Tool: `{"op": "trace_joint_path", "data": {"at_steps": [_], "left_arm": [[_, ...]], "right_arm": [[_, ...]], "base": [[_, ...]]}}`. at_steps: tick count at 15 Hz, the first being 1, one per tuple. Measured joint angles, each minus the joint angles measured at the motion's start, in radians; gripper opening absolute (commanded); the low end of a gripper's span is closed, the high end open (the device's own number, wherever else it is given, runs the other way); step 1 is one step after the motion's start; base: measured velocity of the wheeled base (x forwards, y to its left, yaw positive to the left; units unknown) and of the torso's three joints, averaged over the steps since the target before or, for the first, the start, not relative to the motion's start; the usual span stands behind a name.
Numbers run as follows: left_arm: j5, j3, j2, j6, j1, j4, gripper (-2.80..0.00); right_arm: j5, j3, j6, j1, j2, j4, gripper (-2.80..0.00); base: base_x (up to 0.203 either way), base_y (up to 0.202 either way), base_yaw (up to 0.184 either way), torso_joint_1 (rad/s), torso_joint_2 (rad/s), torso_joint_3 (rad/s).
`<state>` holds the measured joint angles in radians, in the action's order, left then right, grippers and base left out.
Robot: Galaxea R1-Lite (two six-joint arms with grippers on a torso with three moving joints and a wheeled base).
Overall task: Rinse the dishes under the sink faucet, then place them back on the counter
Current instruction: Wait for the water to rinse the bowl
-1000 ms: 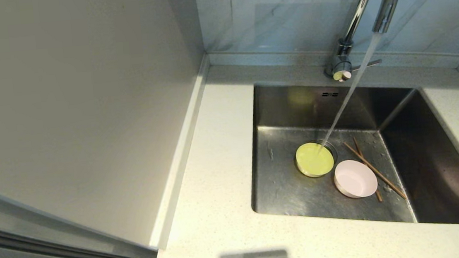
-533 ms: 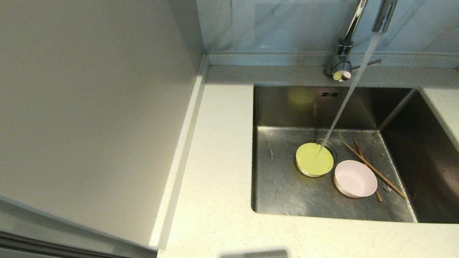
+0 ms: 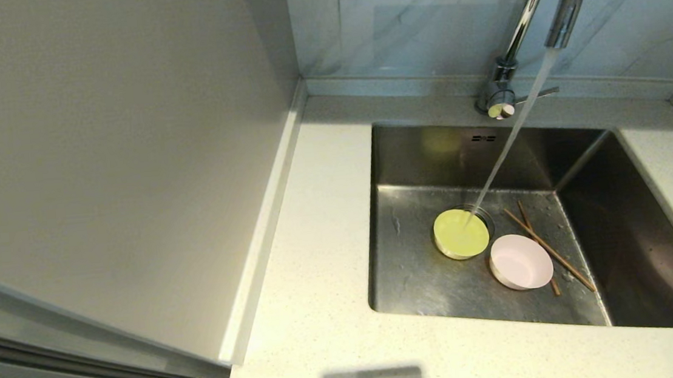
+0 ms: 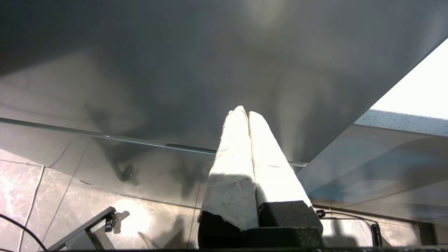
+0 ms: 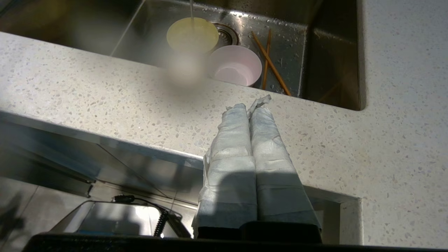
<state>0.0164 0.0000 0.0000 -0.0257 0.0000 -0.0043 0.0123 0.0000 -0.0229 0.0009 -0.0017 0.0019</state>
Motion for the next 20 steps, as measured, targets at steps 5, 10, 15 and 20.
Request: {"op": "trace_joint_path", "data": {"at_steps": [5,10,15,20], "left_arm": [[0.0,0.0,0.0,0.0,0.0,0.0,-2.8],[0.0,0.0,0.0,0.0,0.0,0.0,-2.8],[0.0,0.0,0.0,0.0,0.0,0.0,-2.8],[0.0,0.0,0.0,0.0,0.0,0.0,-2.8]], "right_arm": [[-0.005,0.0,0.01,0.0,-0.001,0.0,-2.8],[-0.005,0.0,0.01,0.0,-0.001,0.001,-2.8],[-0.005,0.0,0.01,0.0,-0.001,0.001,-2.8],[-0.005,0.0,0.009,0.0,-0.001,0.001,-2.8]], "base": [[0.0,0.0,0.0,0.0,0.0,0.0],[0.0,0.0,0.0,0.0,0.0,0.0],[0.0,0.0,0.0,0.0,0.0,0.0],[0.0,0.0,0.0,0.0,0.0,0.0]]}}
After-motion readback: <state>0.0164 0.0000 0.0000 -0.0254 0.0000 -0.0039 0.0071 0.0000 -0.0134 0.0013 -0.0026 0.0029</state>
